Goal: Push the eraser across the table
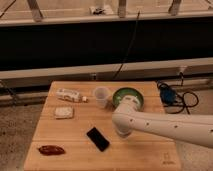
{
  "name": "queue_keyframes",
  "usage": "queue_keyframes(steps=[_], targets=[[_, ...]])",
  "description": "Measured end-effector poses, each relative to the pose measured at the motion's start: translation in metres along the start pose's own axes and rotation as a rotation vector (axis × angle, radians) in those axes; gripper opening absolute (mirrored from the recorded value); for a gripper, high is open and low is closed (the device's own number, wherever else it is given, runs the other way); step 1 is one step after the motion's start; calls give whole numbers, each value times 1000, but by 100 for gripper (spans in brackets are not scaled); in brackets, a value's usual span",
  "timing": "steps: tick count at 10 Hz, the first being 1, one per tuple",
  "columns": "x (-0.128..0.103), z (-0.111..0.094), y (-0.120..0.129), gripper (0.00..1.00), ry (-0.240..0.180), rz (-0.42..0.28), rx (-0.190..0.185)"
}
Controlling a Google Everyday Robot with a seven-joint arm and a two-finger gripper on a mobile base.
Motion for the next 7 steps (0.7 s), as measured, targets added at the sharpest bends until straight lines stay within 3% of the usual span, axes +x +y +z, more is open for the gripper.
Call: queue_keyframes(steps=[7], targets=[[-30,24,-12,2,-21,-75,-20]])
